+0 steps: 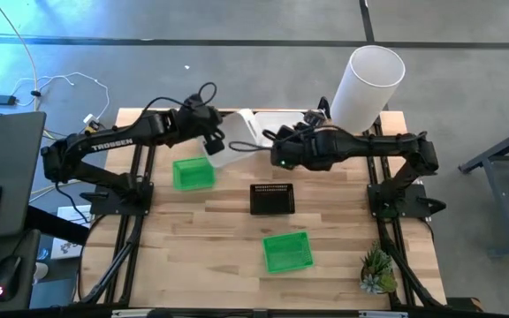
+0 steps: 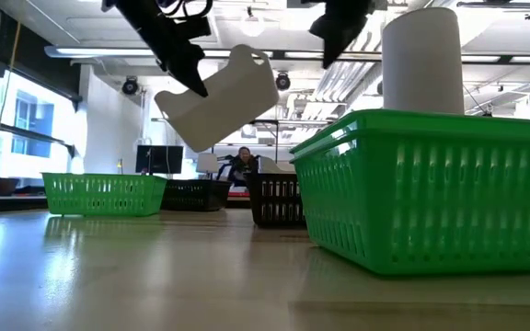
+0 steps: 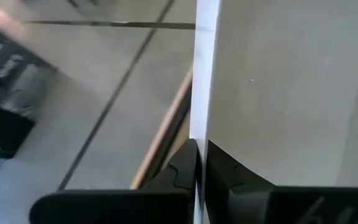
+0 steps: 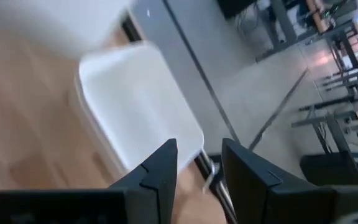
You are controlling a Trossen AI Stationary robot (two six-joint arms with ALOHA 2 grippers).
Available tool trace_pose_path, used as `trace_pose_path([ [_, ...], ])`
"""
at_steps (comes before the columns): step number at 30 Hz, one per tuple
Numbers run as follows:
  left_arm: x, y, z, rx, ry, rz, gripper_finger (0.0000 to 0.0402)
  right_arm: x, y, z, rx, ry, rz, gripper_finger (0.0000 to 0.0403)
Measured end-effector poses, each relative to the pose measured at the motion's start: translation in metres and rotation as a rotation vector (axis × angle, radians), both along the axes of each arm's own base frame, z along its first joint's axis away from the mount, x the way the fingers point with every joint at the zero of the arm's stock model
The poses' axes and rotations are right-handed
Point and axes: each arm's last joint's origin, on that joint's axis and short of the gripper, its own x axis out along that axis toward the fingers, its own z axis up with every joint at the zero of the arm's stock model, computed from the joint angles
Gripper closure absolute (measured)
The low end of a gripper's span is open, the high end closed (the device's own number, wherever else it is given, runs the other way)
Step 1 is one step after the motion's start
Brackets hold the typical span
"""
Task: Stack baskets on shelf by color
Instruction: Stack the bottom white bin on the stacked white bins
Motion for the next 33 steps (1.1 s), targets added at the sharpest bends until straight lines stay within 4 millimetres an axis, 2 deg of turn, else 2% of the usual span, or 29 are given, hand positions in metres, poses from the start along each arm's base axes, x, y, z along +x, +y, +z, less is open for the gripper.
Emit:
trace_pose_path([
  [8,-0.006,0.007,0.002,0.08,0.02,0.164,0.0401,0.018,-0.006,0.023,-0.143,-0.148,0.077,0.0285],
  [17,-0.006,0.01,0.007,0.167,-0.019,0.307,0.0401,0.036,-0.012,0.049,-0.215,-0.317,0.239,0.0236],
  [24,-0.003,0.006,0.008,0.151,-0.075,0.322,0.0401,0.039,-0.03,0.051,-0.137,-0.382,0.326,0.0189],
  [28,0.001,0.0,0.009,0.171,-0.08,0.328,0.0401,0.039,-0.038,0.05,-0.083,-0.422,0.348,0.0186],
  [33,0.005,-0.008,0.009,0.175,-0.092,0.317,0.0401,0.039,-0.037,0.05,-0.066,-0.431,0.366,0.0191],
])
